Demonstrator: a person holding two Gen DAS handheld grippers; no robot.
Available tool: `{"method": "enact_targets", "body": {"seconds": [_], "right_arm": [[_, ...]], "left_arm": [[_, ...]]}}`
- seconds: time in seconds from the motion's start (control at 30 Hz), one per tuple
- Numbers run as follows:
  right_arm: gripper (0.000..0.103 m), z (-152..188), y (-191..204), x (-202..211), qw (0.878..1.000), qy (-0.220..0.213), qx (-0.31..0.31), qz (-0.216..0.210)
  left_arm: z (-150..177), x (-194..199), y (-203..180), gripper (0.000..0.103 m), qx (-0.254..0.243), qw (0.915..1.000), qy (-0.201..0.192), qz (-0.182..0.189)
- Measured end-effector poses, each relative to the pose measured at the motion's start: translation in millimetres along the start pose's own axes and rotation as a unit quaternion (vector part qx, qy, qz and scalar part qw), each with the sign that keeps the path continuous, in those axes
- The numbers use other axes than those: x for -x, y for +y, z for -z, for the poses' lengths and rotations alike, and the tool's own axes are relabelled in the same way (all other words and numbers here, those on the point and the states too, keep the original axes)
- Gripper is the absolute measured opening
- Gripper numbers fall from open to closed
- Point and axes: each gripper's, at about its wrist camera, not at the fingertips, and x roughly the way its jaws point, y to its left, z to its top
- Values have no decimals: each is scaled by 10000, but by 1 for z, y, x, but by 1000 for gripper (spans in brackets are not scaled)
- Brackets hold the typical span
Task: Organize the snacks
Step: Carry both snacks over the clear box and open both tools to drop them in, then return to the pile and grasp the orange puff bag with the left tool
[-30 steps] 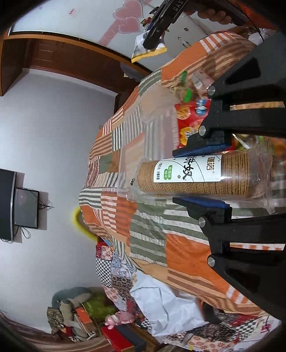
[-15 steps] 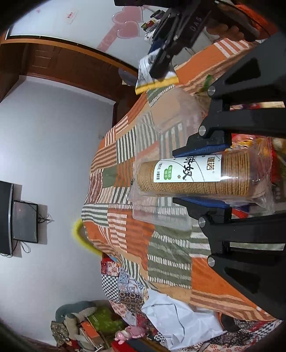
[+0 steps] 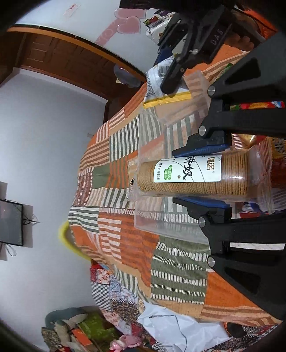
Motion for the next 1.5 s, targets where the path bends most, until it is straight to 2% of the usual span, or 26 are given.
{"method": "enact_targets", "body": {"seconds": [0.13,0.23,0.43,0.8,1.0,1.2,1.43,1.5], "right_arm": [[47,0,3,-12,9997,162,185,25],[47,0,4,-21,9991,302,285,29],[47,1,4,-37,9977,597,320,-59],[48,4,0,-51,9947,974,199,-245],[50,4,-1,-49,9943,1016,136,-282],[52,-2,-2,-30,9960,832,134,-284],[54,-5,-2,0,9980,553,104,-289],[54,-5,0,8,9983,493,105,-291]], "left_arm": [[-6,-15,5,34,19,9999,107,-95],[-14,-27,11,33,137,9996,253,-31],[-24,-43,17,33,112,9990,359,-226],[-12,-79,22,34,31,9952,918,-335],[-15,-66,21,37,68,9964,745,-392],[-13,-54,17,37,-33,9962,722,-486],[-7,-15,7,37,-218,9971,510,-513],[-4,-1,4,42,-243,9974,432,-518]]}}
